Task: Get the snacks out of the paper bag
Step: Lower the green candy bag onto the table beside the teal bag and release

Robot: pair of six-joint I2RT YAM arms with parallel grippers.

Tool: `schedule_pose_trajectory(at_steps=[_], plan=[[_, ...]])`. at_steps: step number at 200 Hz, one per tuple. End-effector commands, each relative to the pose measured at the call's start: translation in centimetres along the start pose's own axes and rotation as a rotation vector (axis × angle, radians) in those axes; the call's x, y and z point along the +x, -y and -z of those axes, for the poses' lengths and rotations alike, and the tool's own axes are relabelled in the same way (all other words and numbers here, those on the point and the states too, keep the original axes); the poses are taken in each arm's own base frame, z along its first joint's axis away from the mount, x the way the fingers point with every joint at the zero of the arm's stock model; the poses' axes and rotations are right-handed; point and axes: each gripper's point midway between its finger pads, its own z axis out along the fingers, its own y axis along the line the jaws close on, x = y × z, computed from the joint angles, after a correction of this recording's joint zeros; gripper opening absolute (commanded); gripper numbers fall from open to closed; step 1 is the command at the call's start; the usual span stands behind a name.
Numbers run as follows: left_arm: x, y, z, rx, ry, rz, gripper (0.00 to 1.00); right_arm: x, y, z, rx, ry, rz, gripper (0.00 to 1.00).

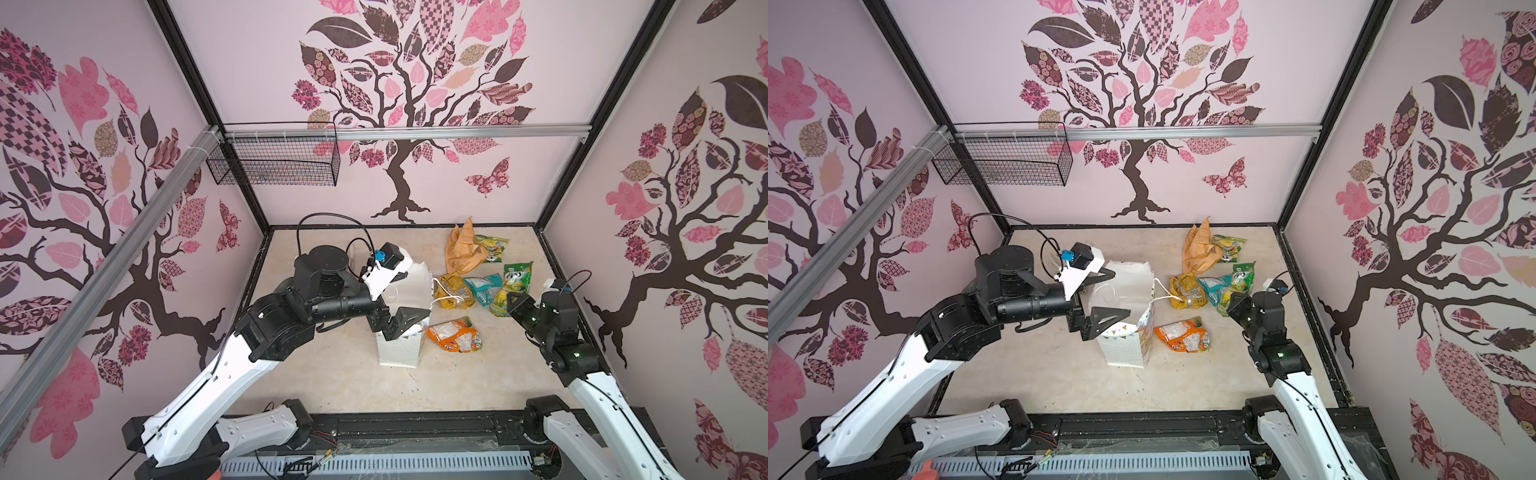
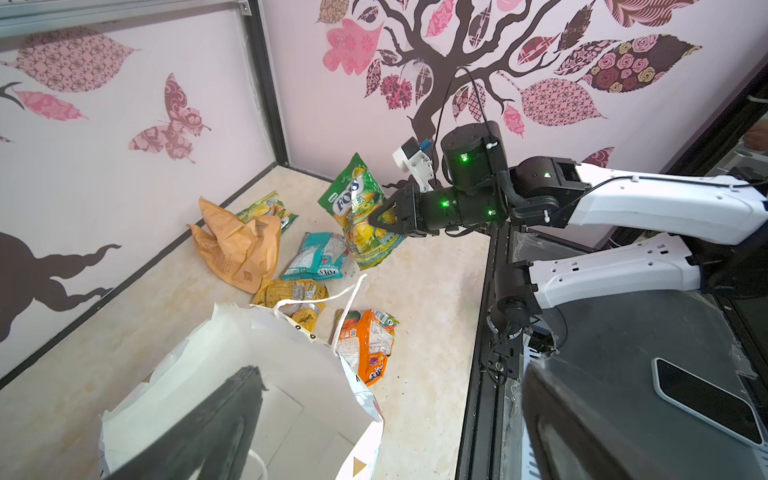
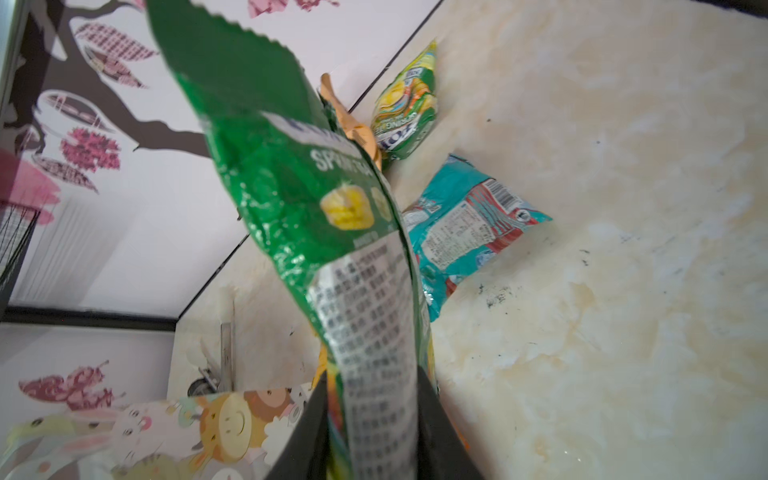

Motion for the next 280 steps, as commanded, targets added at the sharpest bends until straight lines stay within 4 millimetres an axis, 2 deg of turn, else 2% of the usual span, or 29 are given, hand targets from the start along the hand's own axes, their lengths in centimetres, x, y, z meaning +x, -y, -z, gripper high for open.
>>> schedule_pose_trajectory(at_steps=[1,62,103,125,156,171,218,227,249,280], plan=[[0.7,0.0,-0.5,0.002,-0.018,-0.006,0.99,0.2,-0.1,-0.7,-0.106,-0.032,-0.194,0.02],[1.3,-0.1,-1.0,0.001,-0.039,0.000,0.98,3.2,2.9,-3.6,-0.132,-0.077,-0.377,0.02],[1.3,-0.2,-0.9,-0.007,-0.038,-0.006,0.99,4.6,5.2,-4.2,-0.105,-0.067,-0.424,0.04],[1.3,-0.2,-0.9,-0.008,-0.037,-0.009,0.99,5.5,5.9,-4.1,-0.086,-0.087,-0.424,0.22],[1.1,-0.2,-1.2,-0.001,-0.030,-0.007,0.98,6.5,7.2,-3.6,-0.037,-0.104,-0.417,0.57],[0.8,-0.1,-1.2,-0.001,-0.021,-0.005,0.98,6.9,7.9,-3.3,-0.006,-0.111,-0.404,0.67],[0.5,0.0,-0.9,-0.003,-0.006,-0.007,0.98,7.7,9.1,-2.5,0.085,-0.149,-0.333,0.89],[0.4,0.0,-0.8,-0.003,-0.002,-0.008,0.98,7.8,9.4,-2.3,0.111,-0.163,-0.318,0.99],[0.3,-0.5,-0.7,-0.031,-0.003,-0.005,0.98,7.5,9.0,-1.8,0.138,-0.181,-0.267,0.99],[-0.4,-1.7,0.0,-0.112,0.011,0.008,0.98,5.9,8.5,-0.8,0.180,-0.148,-0.237,1.00]])
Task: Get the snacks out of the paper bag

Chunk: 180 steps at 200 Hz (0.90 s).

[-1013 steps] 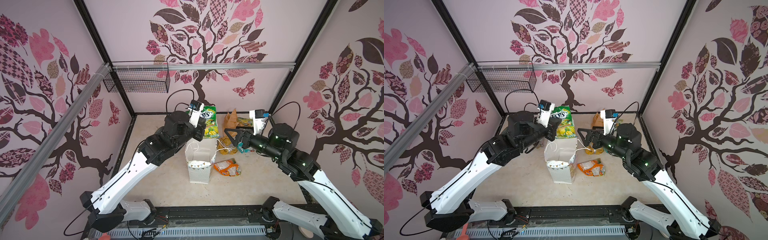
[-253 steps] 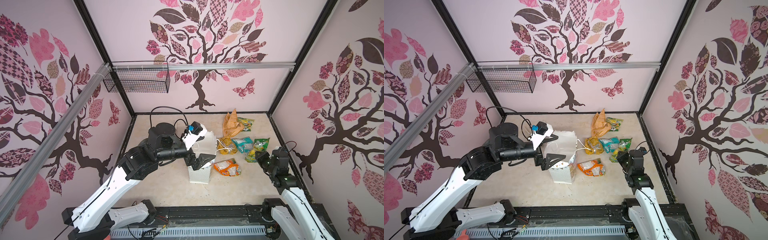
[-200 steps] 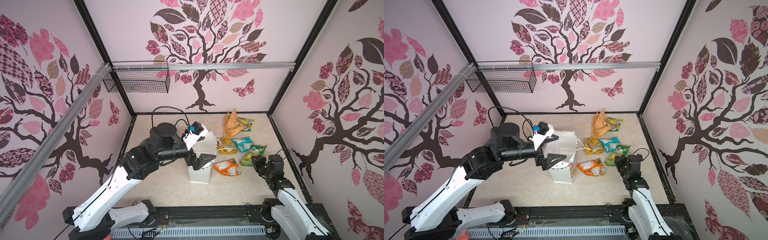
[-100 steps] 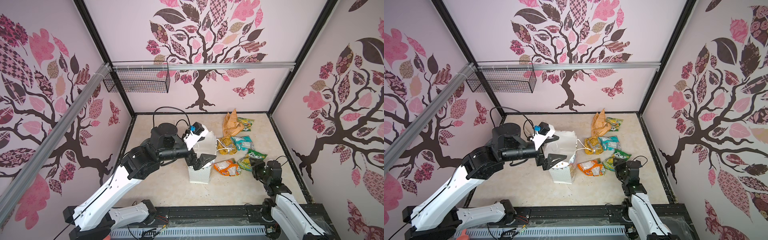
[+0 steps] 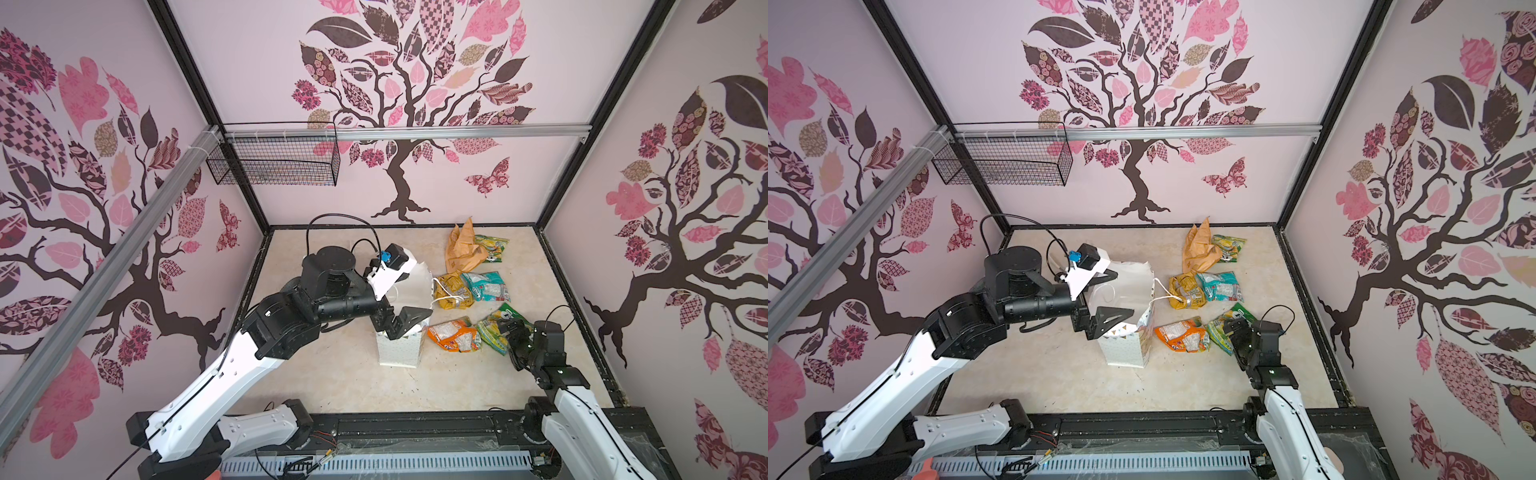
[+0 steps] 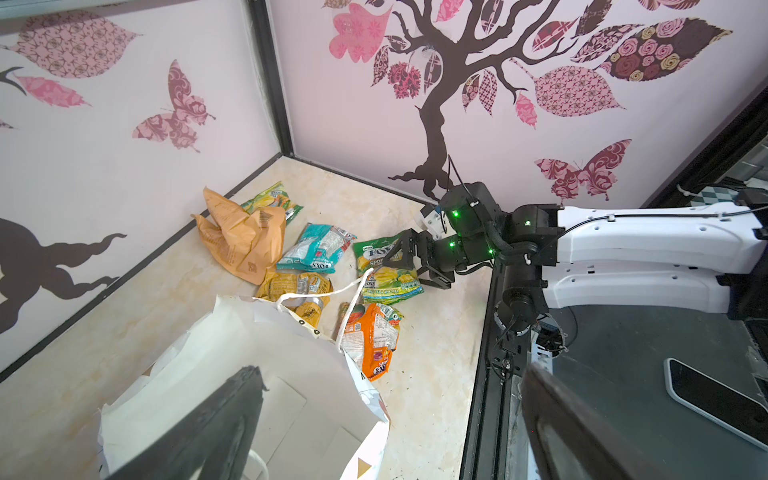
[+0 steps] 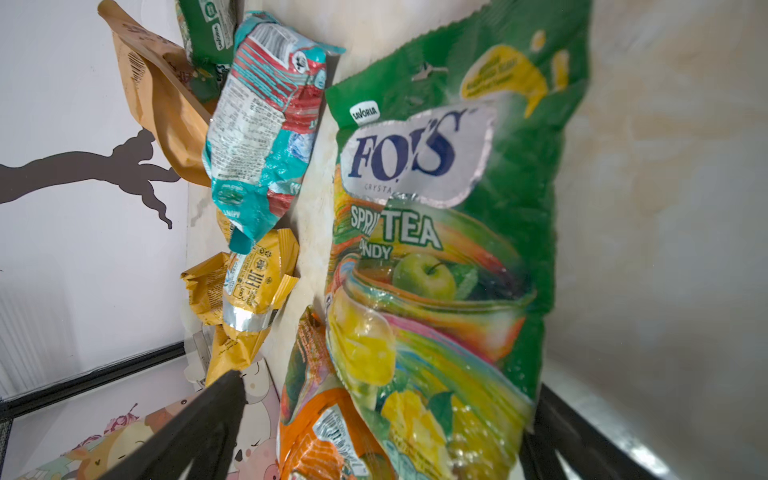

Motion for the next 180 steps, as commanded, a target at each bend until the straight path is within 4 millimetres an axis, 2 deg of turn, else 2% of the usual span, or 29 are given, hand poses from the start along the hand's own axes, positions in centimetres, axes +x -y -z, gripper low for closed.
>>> schedule_pose_trajectory(at_steps=[1,26,59,91,111,131,149,180], plan=[[-1.0,-1.0,0.7,-0.074,0.033,0.005,0.98,-1.2,-0.6,1.5,0.052,0.042,0.050,1.00],[-2.1,-2.4,2.4,-0.177,0.084,0.021,0.98,-2.6,-1.1,3.0,0.102,0.101,0.056,0.99],[-3.4,-4.2,5.4,-0.327,0.177,0.031,0.98,-4.6,-3.5,4.8,0.072,0.185,0.073,1.00],[-3.2,-6.7,8.4,-0.514,0.248,0.056,0.99,-7.3,-6.0,5.6,0.022,0.315,0.188,0.99],[-2.3,-8.5,10.5,-0.659,0.290,0.065,0.99,-9.5,-7.1,5.6,0.032,0.435,0.327,1.00],[-1.1,-9.5,12.3,-0.757,0.311,0.061,0.99,-11.4,-7.2,5.2,0.053,0.559,0.432,1.00],[0.7,-10.5,13.4,-0.851,0.296,0.062,0.99,-12.6,-7.6,4.5,0.052,0.646,0.527,1.00],[4.4,-12.1,14.4,-0.995,0.215,0.044,0.99,-13.8,-7.0,2.6,0.101,0.728,0.626,1.00]])
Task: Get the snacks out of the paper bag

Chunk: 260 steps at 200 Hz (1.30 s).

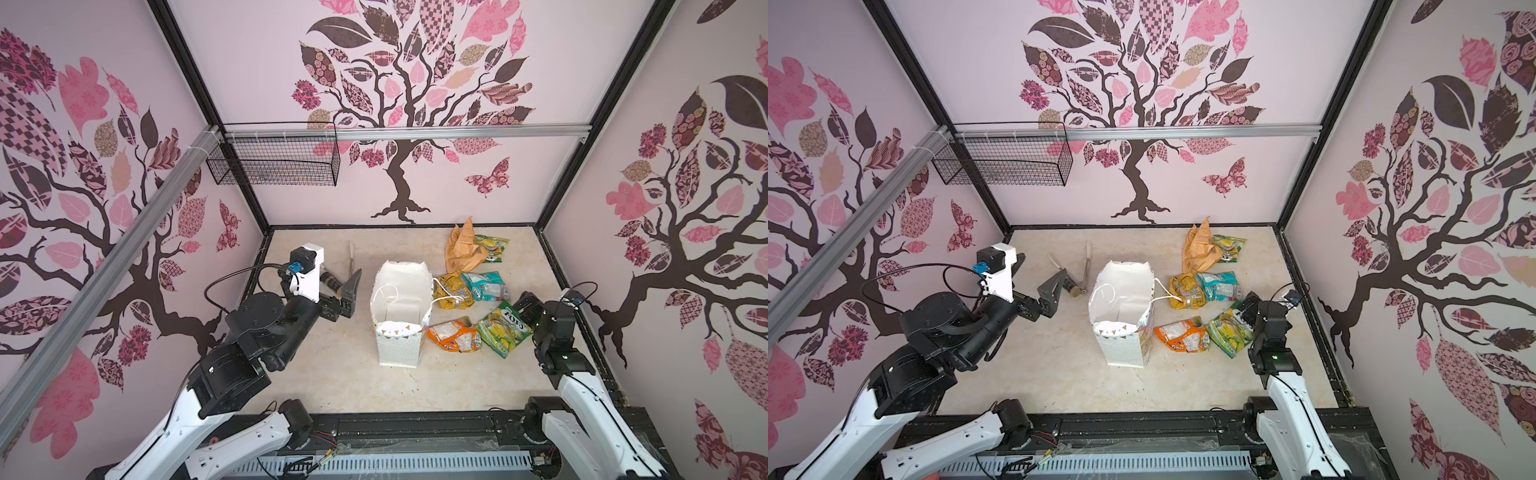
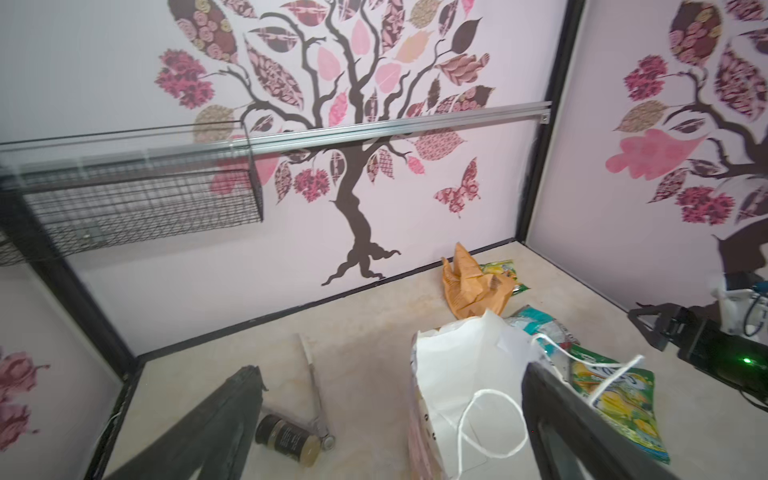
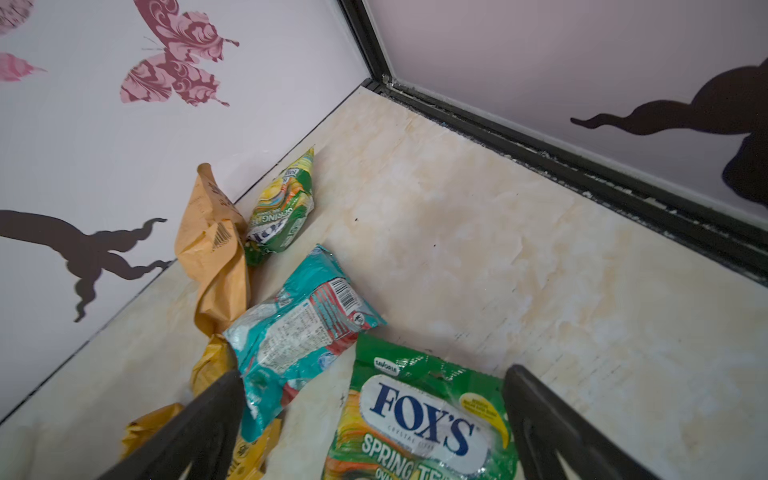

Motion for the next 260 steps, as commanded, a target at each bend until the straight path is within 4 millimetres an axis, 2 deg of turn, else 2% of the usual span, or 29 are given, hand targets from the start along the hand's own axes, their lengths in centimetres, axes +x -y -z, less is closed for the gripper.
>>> schedule_pose_trajectory(at_steps=[1,26,47,67,92,106,121,140,161,179,211,226,235,260], plan=[[2.3,-2.7,0.1,-0.169,-0.031,-0.059,0.99,-3.3,-0.6,-1.0,0.010,0.190,0.116,1.00],[5.8,-4.2,0.0,-0.270,-0.085,-0.151,0.99,-2.5,-0.3,-2.4,0.006,0.230,0.169,1.00],[9.1,-5.0,-0.3,-0.341,-0.131,-0.223,0.99,-1.0,-0.7,-3.3,-0.038,0.216,0.185,1.00],[11.4,-5.6,-0.6,-0.385,-0.147,-0.243,0.99,0.5,-0.9,-4.5,-0.064,0.182,0.203,1.00],[13.9,-6.4,-1.0,-0.386,-0.169,-0.184,0.99,0.2,-2.3,-5.4,-0.108,0.210,0.237,1.00],[15.1,-7.2,-1.2,-0.400,-0.179,-0.157,0.99,0.7,-1.6,-5.2,-0.115,0.248,0.229,1.00],[16.3,-7.9,-1.4,-0.420,-0.187,-0.164,0.98,0.2,-2.3,-4.5,-0.171,0.318,0.233,1.00],[18.1,-8.7,-1.7,-0.443,-0.206,-0.192,0.98,0.7,-2.5,-4.6,-0.177,0.272,0.243,1.00],[19.4,-9.4,-2.1,-0.454,-0.198,-0.138,0.98,2.1,-3.2,-4.6,-0.252,0.249,0.289,1.00],[20.1,-10.2,-2.5,-0.460,-0.197,-0.061,0.98,1.4,-3.5,-3.8,-0.291,0.334,0.277,1.00],[22.6,-13.4,-3.5,-0.538,-0.206,0.108,0.98,2.1,-3.6,-5.1,-0.259,0.245,0.294,1.00],[24.1,-16.2,-3.4,-0.616,-0.193,0.218,0.98,2.2,-4.0,-5.4,-0.260,0.238,0.310,1.00],[24.5,-17.2,-3.3,-0.658,-0.191,0.224,0.98,2.4,-4.1,-5.7,-0.254,0.223,0.316,1.00],[25.8,-17.8,-4.4,-0.674,-0.237,0.185,0.98,2.6,-4.7,-6.0,-0.270,0.210,0.335,1.00]])
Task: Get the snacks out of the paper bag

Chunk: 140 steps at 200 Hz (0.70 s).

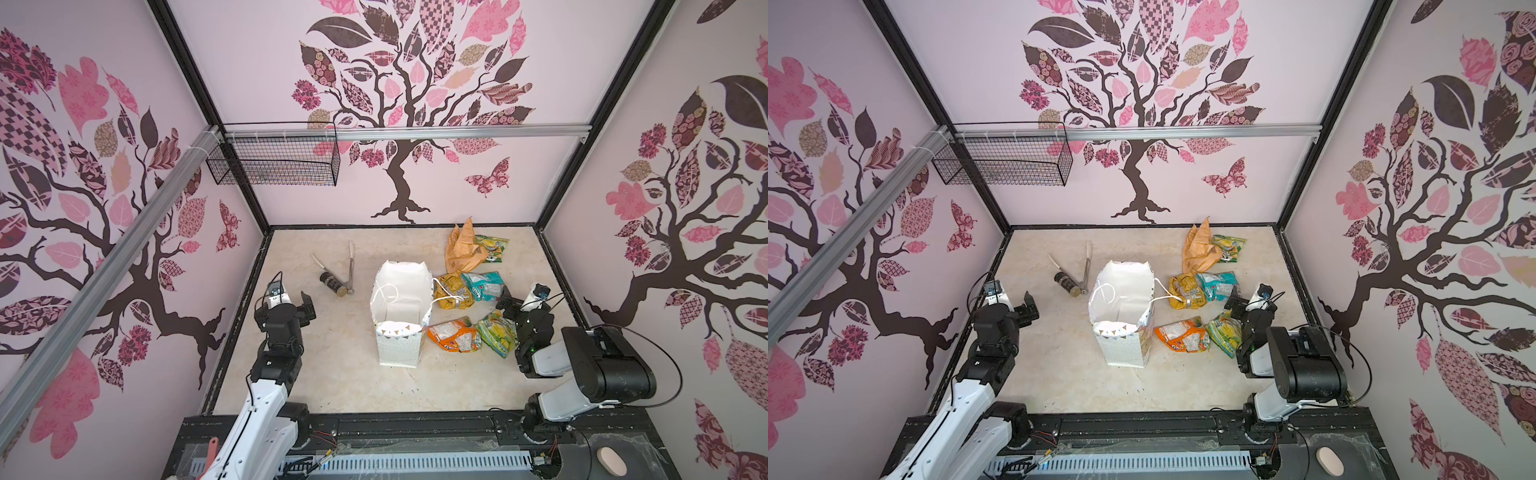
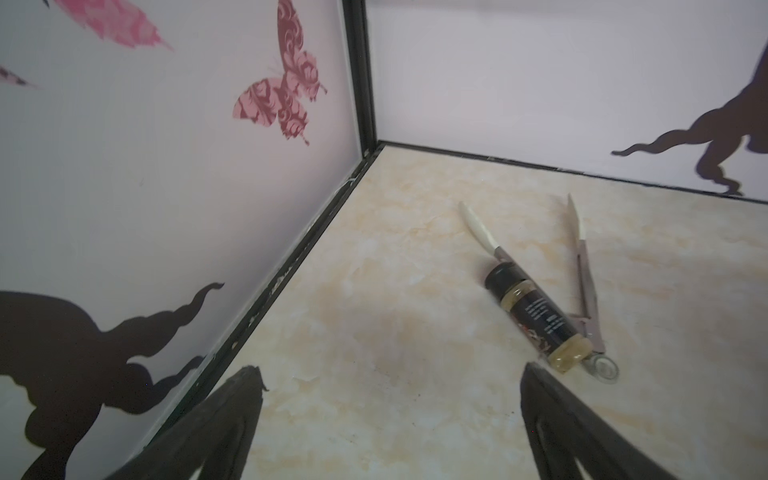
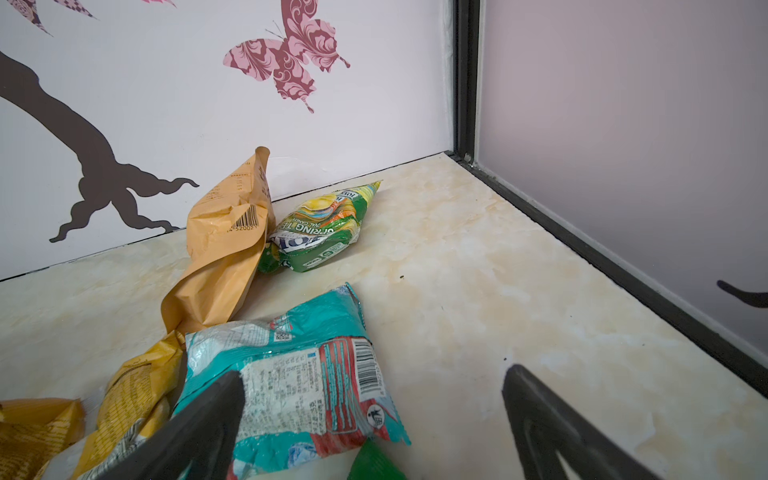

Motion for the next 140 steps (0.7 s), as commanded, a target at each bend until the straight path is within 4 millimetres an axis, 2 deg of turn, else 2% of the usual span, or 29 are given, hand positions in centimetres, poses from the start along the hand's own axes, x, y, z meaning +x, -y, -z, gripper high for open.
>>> schedule_pose_trajectory(at_steps=[1,8,24,33,39,66,73,95,105,120,124,140], plan=[[-0.4,1.2,-1.1,0.044,0.038,0.061,0.98,-0.3,-0.9,-0.6,-0.028,-0.010,0.027,1.00],[0.5,1.3,-1.7,0.040,0.011,0.062,0.98,-0.1,-1.2,-1.0,-0.044,-0.029,0.035,1.00],[0.9,1.6,-3.1,0.035,0.022,0.085,0.98,0.6,-2.6,-2.2,-0.106,-0.091,0.073,1.00],[1.2,1.9,-3.8,0.036,0.028,0.068,0.98,0.8,-2.9,-2.2,-0.114,-0.095,0.088,1.00],[1.2,2.2,-4.2,0.044,0.042,0.057,0.98,0.8,-3.0,-2.2,-0.115,-0.098,0.088,1.00],[3.5,2.5,-6.1,0.029,0.040,0.021,0.98,0.8,-2.9,-2.2,-0.114,-0.099,0.089,1.00],[3.1,2.7,-6.5,0.027,0.069,0.017,0.97,0.8,-3.0,-2.2,-0.115,-0.099,0.088,1.00],[2.7,5.1,-7.7,0.128,0.094,-0.047,0.97,0.8,-3.0,-2.2,-0.116,-0.098,0.089,1.00],[3.2,5.5,-8.6,0.145,0.080,-0.053,0.98,0.8,-3.0,-2.2,-0.115,-0.099,0.089,1.00],[5.0,6.4,-10.2,0.198,0.061,-0.055,0.98,0.8,-3.0,-2.2,-0.115,-0.100,0.089,1.00],[4.5,6.7,-10.4,0.214,0.092,-0.050,0.98,0.8,-3.0,-2.2,-0.114,-0.099,0.089,1.00],[5.1,6.1,-10.7,0.226,0.003,-0.024,0.98,0.8,-3.0,-2.2,-0.114,-0.099,0.090,1.00]])
